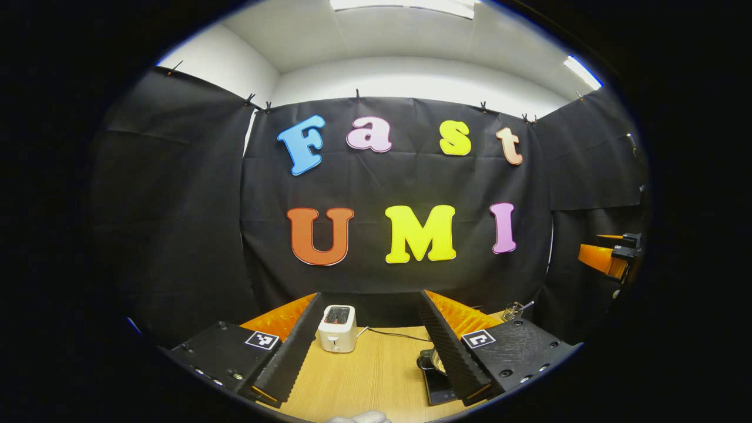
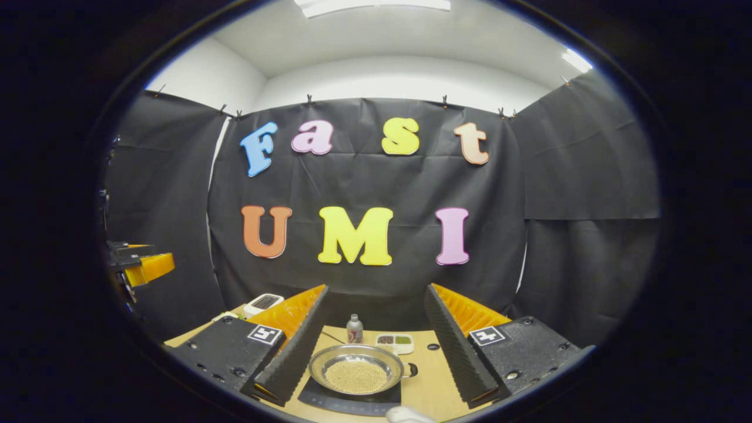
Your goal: First push the handle of the pot to place it horizontally, then grasp the pot with both hands and set it on the induction cooktop.
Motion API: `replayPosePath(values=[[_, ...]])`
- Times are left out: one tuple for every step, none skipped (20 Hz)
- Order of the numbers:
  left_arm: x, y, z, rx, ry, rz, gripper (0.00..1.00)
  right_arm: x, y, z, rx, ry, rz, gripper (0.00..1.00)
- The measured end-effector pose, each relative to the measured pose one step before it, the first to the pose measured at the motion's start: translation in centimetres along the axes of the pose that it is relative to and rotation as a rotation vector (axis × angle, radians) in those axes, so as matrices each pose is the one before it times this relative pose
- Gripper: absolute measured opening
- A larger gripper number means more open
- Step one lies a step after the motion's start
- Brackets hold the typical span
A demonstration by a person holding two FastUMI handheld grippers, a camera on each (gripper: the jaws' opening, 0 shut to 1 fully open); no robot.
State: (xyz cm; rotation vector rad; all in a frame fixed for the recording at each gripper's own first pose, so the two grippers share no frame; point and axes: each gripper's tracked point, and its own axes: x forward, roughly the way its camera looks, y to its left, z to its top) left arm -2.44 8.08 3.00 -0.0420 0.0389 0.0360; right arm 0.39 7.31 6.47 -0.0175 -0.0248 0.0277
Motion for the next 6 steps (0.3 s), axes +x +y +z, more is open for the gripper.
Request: replayPosePath(values=[[-0.156,0.16,0.07,0.00065,-0.00035,0.00038,0.93,-0.09,0.067,-0.046,0.0006,-0.00052,0.00035,1.0],[-0.035,0.029,-0.117,0.00061,-0.00144,0.0006,0.97,-0.271,-0.092,-0.039,0.00028,0.00203,-0.00219,1.0],[-0.187,0.044,-0.113,0.0009,0.00026,0.00078,0.97,-0.066,0.034,-0.199,-0.0003,0.00156,-0.00097,1.0],[-0.091,0.049,-0.034,0.00128,-0.00126,0.00076,0.97,-0.183,0.006,-0.115,0.00146,0.00419,-0.00275,1.0],[-0.091,0.038,-0.027,0.00239,0.00128,0.00051,0.97,-0.07,0.037,-0.081,0.00114,0.00366,-0.0001,1.0],[-0.158,0.07,-0.056,0.00097,0.00024,0.0009,0.89,0.103,-0.011,-0.182,0.00055,0.00316,-0.00182,1.0]])
